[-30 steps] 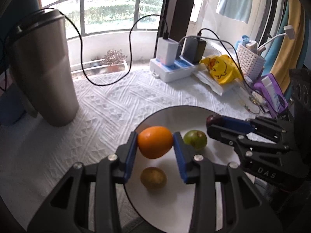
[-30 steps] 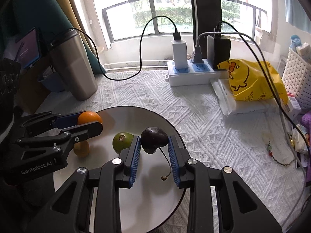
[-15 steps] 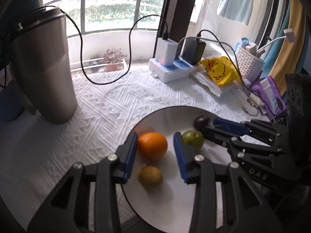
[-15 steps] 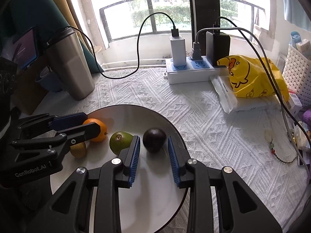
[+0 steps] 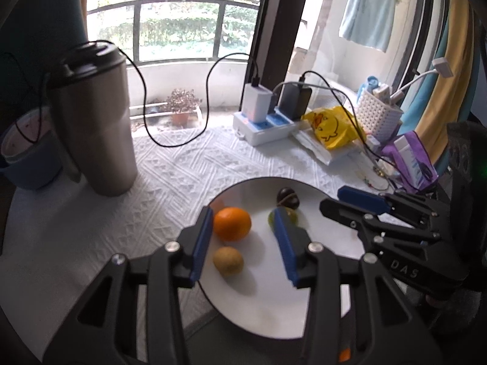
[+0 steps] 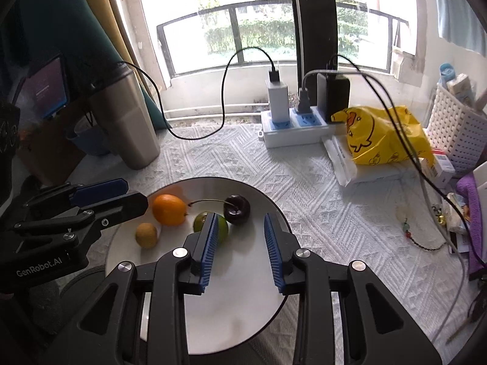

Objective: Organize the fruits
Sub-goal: 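Withdraw both grippers from the plate back over the grey mat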

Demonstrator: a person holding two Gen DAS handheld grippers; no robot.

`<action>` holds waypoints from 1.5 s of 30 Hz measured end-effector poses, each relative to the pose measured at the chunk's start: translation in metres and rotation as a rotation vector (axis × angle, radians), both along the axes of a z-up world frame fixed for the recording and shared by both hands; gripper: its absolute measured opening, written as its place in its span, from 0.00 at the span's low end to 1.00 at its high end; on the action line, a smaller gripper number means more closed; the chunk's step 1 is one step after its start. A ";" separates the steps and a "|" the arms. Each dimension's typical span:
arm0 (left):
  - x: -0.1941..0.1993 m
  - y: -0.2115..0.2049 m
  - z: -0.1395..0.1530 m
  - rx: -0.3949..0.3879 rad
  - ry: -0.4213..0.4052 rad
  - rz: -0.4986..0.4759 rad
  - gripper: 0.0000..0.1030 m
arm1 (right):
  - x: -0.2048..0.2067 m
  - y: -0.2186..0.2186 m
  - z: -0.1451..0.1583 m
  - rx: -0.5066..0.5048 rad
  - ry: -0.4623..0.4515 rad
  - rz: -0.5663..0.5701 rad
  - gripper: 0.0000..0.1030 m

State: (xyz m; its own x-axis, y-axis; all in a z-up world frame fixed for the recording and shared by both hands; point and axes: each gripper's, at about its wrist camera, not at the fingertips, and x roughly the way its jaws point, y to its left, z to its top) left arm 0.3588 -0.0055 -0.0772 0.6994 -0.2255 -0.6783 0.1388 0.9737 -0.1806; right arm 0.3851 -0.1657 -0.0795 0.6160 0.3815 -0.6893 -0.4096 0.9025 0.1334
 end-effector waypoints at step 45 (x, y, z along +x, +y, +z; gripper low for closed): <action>-0.151 -0.013 -0.001 -0.027 -0.022 0.020 0.42 | -0.137 -0.016 0.019 0.003 -0.048 -0.002 0.33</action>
